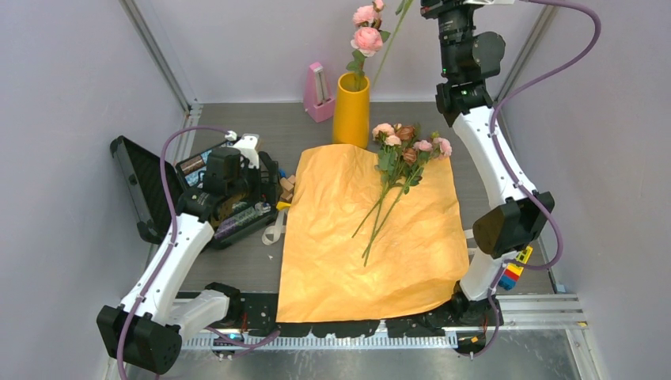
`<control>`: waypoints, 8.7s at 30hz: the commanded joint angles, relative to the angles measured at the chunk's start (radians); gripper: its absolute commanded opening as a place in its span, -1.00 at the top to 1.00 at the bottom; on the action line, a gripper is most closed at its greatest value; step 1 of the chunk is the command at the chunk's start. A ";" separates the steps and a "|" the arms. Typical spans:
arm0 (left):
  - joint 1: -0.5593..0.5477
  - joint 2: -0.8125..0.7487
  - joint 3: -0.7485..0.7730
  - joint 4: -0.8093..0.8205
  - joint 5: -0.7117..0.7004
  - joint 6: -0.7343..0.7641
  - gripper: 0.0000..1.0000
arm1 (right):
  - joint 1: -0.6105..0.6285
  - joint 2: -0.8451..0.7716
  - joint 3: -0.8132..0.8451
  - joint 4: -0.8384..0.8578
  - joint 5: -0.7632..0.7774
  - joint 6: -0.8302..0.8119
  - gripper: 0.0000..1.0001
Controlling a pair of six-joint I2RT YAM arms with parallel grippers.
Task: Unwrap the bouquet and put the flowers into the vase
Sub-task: Insert the fake flower into the vase, then pick up the fake flower from the wrapping paper.
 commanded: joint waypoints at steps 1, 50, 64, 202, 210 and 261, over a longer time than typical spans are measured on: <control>-0.003 -0.020 -0.003 0.037 -0.007 0.022 -0.89 | -0.001 0.028 0.099 0.076 0.028 0.008 1.00; -0.003 -0.033 -0.003 0.036 -0.001 0.020 -0.90 | 0.113 0.036 -0.358 0.246 0.161 0.030 1.00; -0.004 -0.035 -0.003 0.035 0.004 0.019 -0.90 | 0.123 0.046 -0.438 0.226 0.167 0.050 1.00; -0.001 0.125 0.158 0.112 -0.054 0.052 -0.91 | 0.149 0.303 -0.296 -1.235 0.280 0.143 0.27; -0.001 0.120 0.154 0.111 -0.059 0.054 -0.91 | 0.151 0.344 -0.270 -1.228 0.231 0.141 0.34; -0.001 0.114 0.144 0.105 -0.066 0.057 -0.91 | 0.118 0.366 -0.372 -1.235 0.294 0.223 0.54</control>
